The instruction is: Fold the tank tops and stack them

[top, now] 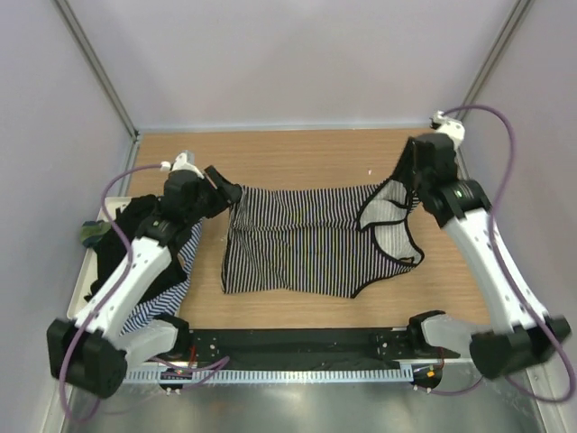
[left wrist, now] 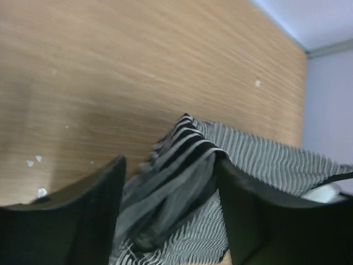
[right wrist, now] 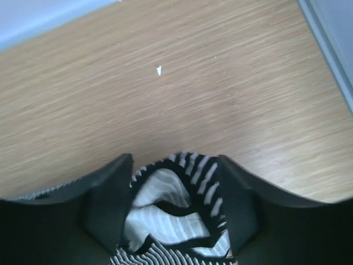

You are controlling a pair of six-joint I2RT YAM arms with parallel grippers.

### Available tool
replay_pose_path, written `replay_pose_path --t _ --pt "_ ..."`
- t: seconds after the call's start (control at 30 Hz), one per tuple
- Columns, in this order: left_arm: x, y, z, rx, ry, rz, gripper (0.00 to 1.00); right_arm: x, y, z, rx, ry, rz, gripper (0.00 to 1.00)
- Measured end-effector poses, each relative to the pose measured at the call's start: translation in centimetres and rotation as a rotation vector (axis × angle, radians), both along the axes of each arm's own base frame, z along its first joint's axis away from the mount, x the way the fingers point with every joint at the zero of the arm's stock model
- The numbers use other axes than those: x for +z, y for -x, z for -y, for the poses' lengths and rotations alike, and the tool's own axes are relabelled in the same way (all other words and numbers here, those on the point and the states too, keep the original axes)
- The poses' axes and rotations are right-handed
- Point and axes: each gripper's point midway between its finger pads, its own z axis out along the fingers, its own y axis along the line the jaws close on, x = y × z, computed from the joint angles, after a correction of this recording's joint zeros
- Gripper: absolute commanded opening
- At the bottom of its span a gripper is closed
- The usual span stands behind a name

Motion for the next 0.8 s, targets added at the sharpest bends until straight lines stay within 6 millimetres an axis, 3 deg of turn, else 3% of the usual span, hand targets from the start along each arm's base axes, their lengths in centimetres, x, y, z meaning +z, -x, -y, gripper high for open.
replay_pose_path --t 0.13,0.2,0.27,0.4,0.5,0.57,0.7,0.8 --pt "-5.6 -5.4 -0.9 0.089 -0.017 -0.203 0.76 -4.1 -7.2 -0.2 -0.038 0.006 -0.124 0.7" --pt "-7.2 -6.5 -1.4 0.117 -0.019 -0.247 0.76 -6.7 -8.0 -0.5 -0.025 -0.009 -0.169 0.66" --pt "-7.6 -6.2 -1.8 0.126 -0.02 -0.26 0.73 -8.6 -7.0 -0.9 0.004 -0.034 -0.198 0.63" --pt "-4.9 -5.3 -1.8 0.107 -0.003 -0.187 0.67 -9.5 -4.7 -2.5 0.098 -0.104 -0.207 0.49" --pt "-3.2 -4.7 -1.6 0.082 0.005 -0.139 0.66 -10.2 -4.2 -3.9 0.166 -0.157 -0.197 0.47" --pt "-3.2 -4.2 -1.3 0.059 0.011 -0.132 0.66 -12.1 -3.4 -5.0 0.213 -0.195 -0.222 0.47" --pt "-6.3 -2.8 -0.7 0.015 -0.003 -0.201 0.63 -17.8 -0.2 -6.3 0.276 -0.264 -0.347 0.47" --pt "-9.5 -1.8 -0.5 -0.005 -0.02 -0.277 0.62 -20.5 1.7 -6.9 0.301 -0.301 -0.415 0.47"
